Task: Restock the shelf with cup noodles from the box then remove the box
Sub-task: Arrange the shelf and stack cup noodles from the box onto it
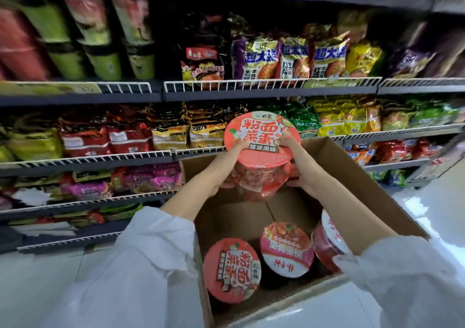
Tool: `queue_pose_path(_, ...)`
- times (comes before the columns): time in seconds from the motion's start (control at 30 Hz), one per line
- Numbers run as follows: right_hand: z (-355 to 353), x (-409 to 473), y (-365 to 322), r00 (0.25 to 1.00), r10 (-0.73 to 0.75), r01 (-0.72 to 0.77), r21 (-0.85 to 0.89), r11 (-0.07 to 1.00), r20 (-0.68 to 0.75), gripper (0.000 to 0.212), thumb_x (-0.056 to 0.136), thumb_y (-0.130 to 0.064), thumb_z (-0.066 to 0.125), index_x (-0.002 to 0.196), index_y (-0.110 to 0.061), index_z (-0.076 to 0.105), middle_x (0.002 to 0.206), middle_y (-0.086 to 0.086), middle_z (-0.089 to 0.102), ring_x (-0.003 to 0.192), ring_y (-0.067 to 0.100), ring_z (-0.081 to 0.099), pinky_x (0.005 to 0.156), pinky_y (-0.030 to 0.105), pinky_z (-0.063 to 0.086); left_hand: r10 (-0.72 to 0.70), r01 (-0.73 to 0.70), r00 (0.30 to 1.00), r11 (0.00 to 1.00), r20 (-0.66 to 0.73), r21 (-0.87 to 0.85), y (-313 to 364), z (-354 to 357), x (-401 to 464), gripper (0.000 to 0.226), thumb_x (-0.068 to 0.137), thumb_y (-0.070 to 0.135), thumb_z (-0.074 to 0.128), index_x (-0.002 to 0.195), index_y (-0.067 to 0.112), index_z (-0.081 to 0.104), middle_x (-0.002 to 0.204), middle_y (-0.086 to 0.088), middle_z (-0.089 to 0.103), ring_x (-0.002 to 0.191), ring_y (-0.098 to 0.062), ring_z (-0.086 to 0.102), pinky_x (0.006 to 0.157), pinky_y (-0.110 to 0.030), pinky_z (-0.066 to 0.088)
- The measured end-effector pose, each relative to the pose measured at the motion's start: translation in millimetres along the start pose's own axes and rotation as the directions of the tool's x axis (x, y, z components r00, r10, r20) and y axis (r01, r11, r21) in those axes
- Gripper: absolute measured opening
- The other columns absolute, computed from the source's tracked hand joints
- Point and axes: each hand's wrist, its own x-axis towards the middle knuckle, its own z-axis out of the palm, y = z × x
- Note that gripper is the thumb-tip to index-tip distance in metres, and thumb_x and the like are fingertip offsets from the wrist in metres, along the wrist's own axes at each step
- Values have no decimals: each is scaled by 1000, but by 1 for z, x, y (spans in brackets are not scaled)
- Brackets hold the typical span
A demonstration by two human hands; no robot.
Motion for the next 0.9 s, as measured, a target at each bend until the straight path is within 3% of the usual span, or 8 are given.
queue_pose_path(0.1, 46, -33, -29, 994, -104, 103, 75, 992, 16, 34, 93, -54, 40, 104, -27, 57, 102, 0, 67, 88, 15, 60, 74, 31, 43, 97, -97, 995, 995, -16, -18, 13, -47, -45, 55, 90, 65, 32, 130, 28, 40, 122, -7, 54, 118, -26, 50, 106, -47, 38)
queue_pose_path(0.2, 95, -56, -53, 981, -175, 168, 93, 981, 78, 38, 90, -57, 44, 107, -27, 60, 111, 1, 68, 101, 21, 63, 95, 43, 46, 165, -168, 983, 986, -82, -25, 17, -101, -81, 53, 92, 64, 28, 130, 29, 39, 124, -8, 55, 118, -31, 52, 107, -49, 38)
queue_pose_path(0.3, 149, -70, -72, 966, -239, 233, 66, 970, 103, 35, 90, -56, 44, 103, -28, 60, 113, 1, 67, 101, 18, 60, 96, 40, 41, 161, -171, 972, 984, -173, -45, 16, -158, -111, 50, 91, 65, 30, 121, 29, 44, 125, -12, 57, 112, -32, 57, 103, -47, 42)
queue_pose_path(0.47, 251, -72, -106, 942, -222, 228, 8, 974, 251, 70, 84, -70, 41, 137, -24, 46, 135, 5, 55, 122, 29, 52, 105, 53, 38, 148, -185, 931, 979, -334, -81, 8, -260, -148, 57, 83, 73, 37, 120, 31, 47, 126, -8, 58, 115, -27, 55, 104, -46, 42)
queue_pose_path(0.6, 343, -58, -129, 879, -245, 249, 45, 967, 409, 79, 76, -77, 45, 139, -29, 43, 138, 3, 53, 126, 29, 49, 107, 55, 36, 121, -196, 857, 975, -502, -100, -2, -349, -162, 78, 64, 86, 43, 124, 36, 47, 132, -7, 55, 116, -30, 54, 104, -49, 41)
queue_pose_path(0.7, 412, -38, -146, 835, -246, 258, 45, 965, 492, 83, 73, -79, 47, 140, -32, 40, 142, 1, 49, 129, 29, 46, 107, 55, 36, 77, -220, 800, 960, -595, -173, -7, -414, -162, 64, 72, 80, 46, 116, 32, 50, 126, -8, 58, 113, -28, 58, 102, -47, 44)
queue_pose_path(0.8, 478, -15, -166, 780, -232, 246, 57, 968, 581, 91, 66, -83, 50, 140, -33, 39, 144, 1, 47, 129, 27, 45, 106, 54, 37, 12, -241, 734, 940, -679, -243, -6, -479, -160, 67, 63, 80, 55, 107, 30, 57, 125, -10, 58, 107, -28, 60, 97, -46, 49)
queue_pose_path(0.9, 537, -1, -191, 695, -241, 262, 74, 962, 677, 79, 74, -77, 47, 139, -32, 42, 143, -1, 48, 130, 24, 45, 109, 51, 35, -19, -264, 653, 932, -757, -251, 0, -535, -162, 70, 64, 80, 54, 112, 29, 57, 121, -10, 60, 100, -28, 63, 87, -42, 54)
